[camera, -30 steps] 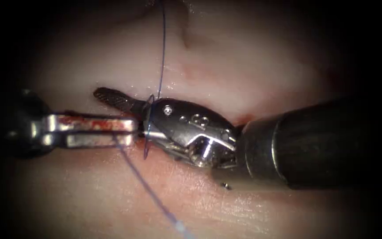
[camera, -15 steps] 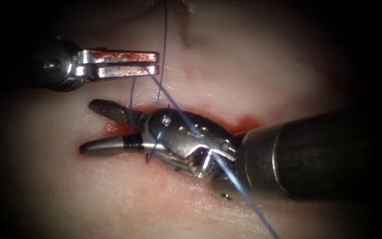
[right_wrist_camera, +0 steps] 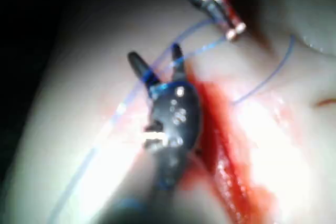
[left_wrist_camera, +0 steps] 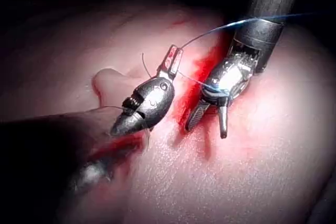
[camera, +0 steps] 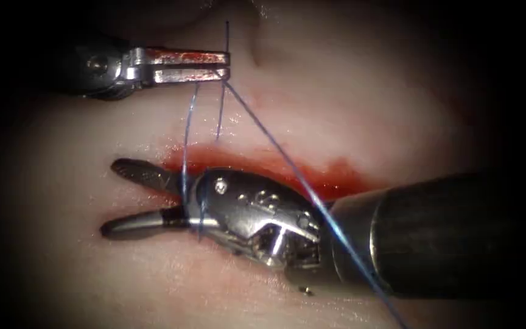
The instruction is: Wound Closure
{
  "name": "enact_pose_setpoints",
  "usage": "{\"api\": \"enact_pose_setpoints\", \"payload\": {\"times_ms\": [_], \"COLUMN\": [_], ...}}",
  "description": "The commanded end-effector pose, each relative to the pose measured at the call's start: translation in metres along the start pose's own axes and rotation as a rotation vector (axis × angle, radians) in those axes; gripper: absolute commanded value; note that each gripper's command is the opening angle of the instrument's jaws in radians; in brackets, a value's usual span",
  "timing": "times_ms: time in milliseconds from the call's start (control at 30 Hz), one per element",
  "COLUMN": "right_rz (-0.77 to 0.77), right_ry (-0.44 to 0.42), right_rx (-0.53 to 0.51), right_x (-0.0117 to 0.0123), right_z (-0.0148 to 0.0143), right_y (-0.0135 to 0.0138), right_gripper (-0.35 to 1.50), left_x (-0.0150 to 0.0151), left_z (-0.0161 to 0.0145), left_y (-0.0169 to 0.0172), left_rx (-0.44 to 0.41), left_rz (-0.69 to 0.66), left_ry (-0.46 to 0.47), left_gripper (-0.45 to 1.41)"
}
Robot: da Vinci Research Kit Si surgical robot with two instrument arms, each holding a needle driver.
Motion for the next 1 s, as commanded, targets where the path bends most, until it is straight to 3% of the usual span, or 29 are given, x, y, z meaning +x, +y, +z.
{"api": "enact_pose_setpoints", "payload": {"times_ms": [33,433,1000], "right_rz": [0.003,0.016,0.091], "right_ry": [0.007,0.085,0.226], "right_rx": [0.005,0.109,0.082], "right_x": [-0.0007,-0.0007,-0.0003], "right_z": [0.0003,-0.0002,-0.0030], "right_y": [-0.0003,-0.0005,0.0015], "right_gripper": [0.78,0.76,0.76], "left_x": [-0.0011,-0.0046,-0.0083], "left_z": [0.0005,0.0004,-0.0021], "left_y": [0.0004,0.0011,0.0039], "left_rx": [-0.007,-0.033,-0.021], "left_rz": [-0.002,0.002,-0.013], "left_ry": [0.003,0.015,0.077], "left_gripper": [-0.45,-0.45,-0.45]}}
